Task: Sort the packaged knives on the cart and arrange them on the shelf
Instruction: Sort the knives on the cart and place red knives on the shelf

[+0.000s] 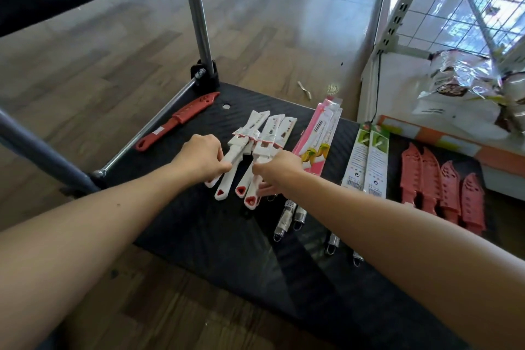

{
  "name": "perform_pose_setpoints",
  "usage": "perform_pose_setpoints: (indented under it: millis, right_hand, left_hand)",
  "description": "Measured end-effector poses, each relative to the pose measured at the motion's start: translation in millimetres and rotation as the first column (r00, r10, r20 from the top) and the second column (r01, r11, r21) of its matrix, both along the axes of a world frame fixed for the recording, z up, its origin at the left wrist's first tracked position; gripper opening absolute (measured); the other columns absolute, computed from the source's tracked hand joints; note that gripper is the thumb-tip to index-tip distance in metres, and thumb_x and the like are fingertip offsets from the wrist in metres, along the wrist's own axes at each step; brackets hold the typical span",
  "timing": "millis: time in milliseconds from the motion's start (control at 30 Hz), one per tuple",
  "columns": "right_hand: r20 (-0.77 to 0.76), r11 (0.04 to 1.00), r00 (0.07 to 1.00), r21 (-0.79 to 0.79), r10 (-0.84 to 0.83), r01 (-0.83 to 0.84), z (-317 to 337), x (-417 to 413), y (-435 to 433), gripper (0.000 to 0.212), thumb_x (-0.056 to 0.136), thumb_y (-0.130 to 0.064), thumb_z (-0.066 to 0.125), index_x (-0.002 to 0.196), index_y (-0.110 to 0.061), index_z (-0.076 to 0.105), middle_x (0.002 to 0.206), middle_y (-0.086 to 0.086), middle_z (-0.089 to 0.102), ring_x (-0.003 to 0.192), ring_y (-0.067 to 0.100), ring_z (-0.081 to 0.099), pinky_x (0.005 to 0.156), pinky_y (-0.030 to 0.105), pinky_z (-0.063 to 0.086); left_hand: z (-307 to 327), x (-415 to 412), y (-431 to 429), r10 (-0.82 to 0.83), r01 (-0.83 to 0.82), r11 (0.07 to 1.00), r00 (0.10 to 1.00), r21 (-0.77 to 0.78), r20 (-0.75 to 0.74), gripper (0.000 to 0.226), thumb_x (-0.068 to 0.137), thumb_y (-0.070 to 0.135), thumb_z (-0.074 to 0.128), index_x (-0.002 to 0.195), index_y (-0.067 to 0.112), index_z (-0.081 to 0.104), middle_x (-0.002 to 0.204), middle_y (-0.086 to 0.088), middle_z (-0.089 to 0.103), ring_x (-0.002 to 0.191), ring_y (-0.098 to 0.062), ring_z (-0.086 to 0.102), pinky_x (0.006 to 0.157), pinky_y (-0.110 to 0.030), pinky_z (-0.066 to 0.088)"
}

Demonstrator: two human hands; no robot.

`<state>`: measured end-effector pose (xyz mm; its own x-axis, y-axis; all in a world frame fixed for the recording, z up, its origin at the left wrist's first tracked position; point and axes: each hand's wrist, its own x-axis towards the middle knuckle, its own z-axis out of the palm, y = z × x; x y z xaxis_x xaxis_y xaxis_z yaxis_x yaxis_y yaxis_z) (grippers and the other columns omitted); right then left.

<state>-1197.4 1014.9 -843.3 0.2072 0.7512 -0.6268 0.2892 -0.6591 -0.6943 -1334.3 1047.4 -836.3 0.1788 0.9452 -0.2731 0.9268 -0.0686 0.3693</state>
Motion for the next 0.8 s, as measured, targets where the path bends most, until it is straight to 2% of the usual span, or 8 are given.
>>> perform_pose_setpoints:
  millis: [100,167,200,267,400,533,633,800]
  right_hand:
    - [0.037,1.0,0.999,-0.019,0.011,-0.011,-1.3,-2.3,0.8,0.015,0.091,-0.008,0.056,0.083,-0.001,0.046,0.074,0.014,0.057,0.057,0.02,0.062,0.07,0.031,0.059]
    - [0.098,0.999,0.995,0.029,0.029,-0.032,-2.4,-2.2,3.3,0.025,0.091,-0.011,0.057,0.071,-0.005,0.043,0.077,0.014,0.059,0.075,0.026,0.069,0.077,0.036,0.059]
    - [0.124,0.998,0.992,0.051,0.037,-0.044,-0.9,-2.0,4.3,0.028,0.091,-0.013,0.057,0.068,-0.006,0.043,0.073,0.012,0.057,0.081,0.028,0.07,0.078,0.038,0.059]
    - [0.191,0.993,0.979,0.077,0.069,-0.085,4.2,0.7,6.6,0.029,0.09,-0.019,0.058,0.067,-0.007,0.046,0.067,0.009,0.056,0.077,0.027,0.07,0.076,0.037,0.06]
    - [0.369,0.955,0.908,0.135,0.199,-0.264,10.7,7.7,11.4,0.024,0.089,-0.027,0.056,0.077,-0.006,0.057,0.074,0.009,0.062,0.074,0.023,0.066,0.079,0.04,0.059]
    - [0.614,0.841,0.738,0.213,0.281,-0.497,11.7,5.2,15.1,0.03,0.089,-0.027,0.054,0.112,-0.009,0.06,0.108,0.009,0.064,0.097,0.023,0.062,0.081,0.037,0.054]
    - [0.652,0.779,0.696,0.253,0.3,-0.574,9.0,-0.1,22.7,0.031,0.09,-0.028,0.055,0.117,-0.014,0.058,0.114,0.005,0.062,0.102,0.021,0.058,0.076,0.03,0.046]
    - [0.692,0.749,0.64,0.218,0.334,-0.626,2.9,-9.2,36.3,0.03,0.089,-0.029,0.055,0.115,-0.015,0.058,0.111,0.005,0.062,0.099,0.022,0.058,0.076,0.033,0.047]
  left_hand:
    - [-2.4,0.5,-1.9,-0.025,0.025,1.0,0.999,-0.007,-0.028,0.022,0.083,0.023,0.063,0.079,0.002,0.068,0.079,-0.011,0.07,0.076,-0.023,0.066,0.067,-0.032,0.051]
    - [-4.4,1.2,-1.8,-0.051,0.051,0.999,0.997,-0.011,-0.057,0.028,0.085,0.032,0.06,0.082,0.004,0.066,0.085,-0.01,0.069,0.082,-0.024,0.064,0.069,-0.033,0.049]
    - [-5.3,1.7,-0.9,-0.059,0.059,0.998,0.996,-0.004,-0.07,0.032,0.085,0.036,0.059,0.087,0.005,0.066,0.09,-0.01,0.068,0.085,-0.025,0.063,0.071,-0.034,0.05]
    - [-5.9,0.8,1.2,-0.062,0.066,0.997,0.992,0.036,-0.107,0.035,0.086,0.043,0.057,0.099,0.011,0.063,0.1,-0.007,0.066,0.091,-0.024,0.061,0.074,-0.035,0.05]
    - [-5.3,-7.1,7.5,-0.054,0.077,0.989,0.982,0.126,-0.18,0.039,0.088,0.047,0.053,0.116,0.02,0.055,0.117,-0.003,0.058,0.107,-0.024,0.056,0.082,-0.037,0.049]
    - [-4.4,-26.7,17.7,0.0,0.044,0.984,0.97,0.174,-0.243,0.041,0.089,0.043,0.052,0.121,0.017,0.053,0.123,-0.007,0.053,0.114,-0.028,0.051,0.086,-0.039,0.046]
    - [-3.7,-45.7,28.2,0.046,0.022,0.977,0.95,0.212,-0.31,0.044,0.09,0.04,0.052,0.123,0.011,0.052,0.125,-0.01,0.051,0.117,-0.03,0.048,0.089,-0.041,0.045]
    - [-6.6,-63.1,43.7,0.082,-0.015,0.979,0.943,0.204,-0.321,0.045,0.09,0.037,0.052,0.125,0.008,0.05,0.124,-0.013,0.053,0.116,-0.031,0.049,0.089,-0.044,0.048]
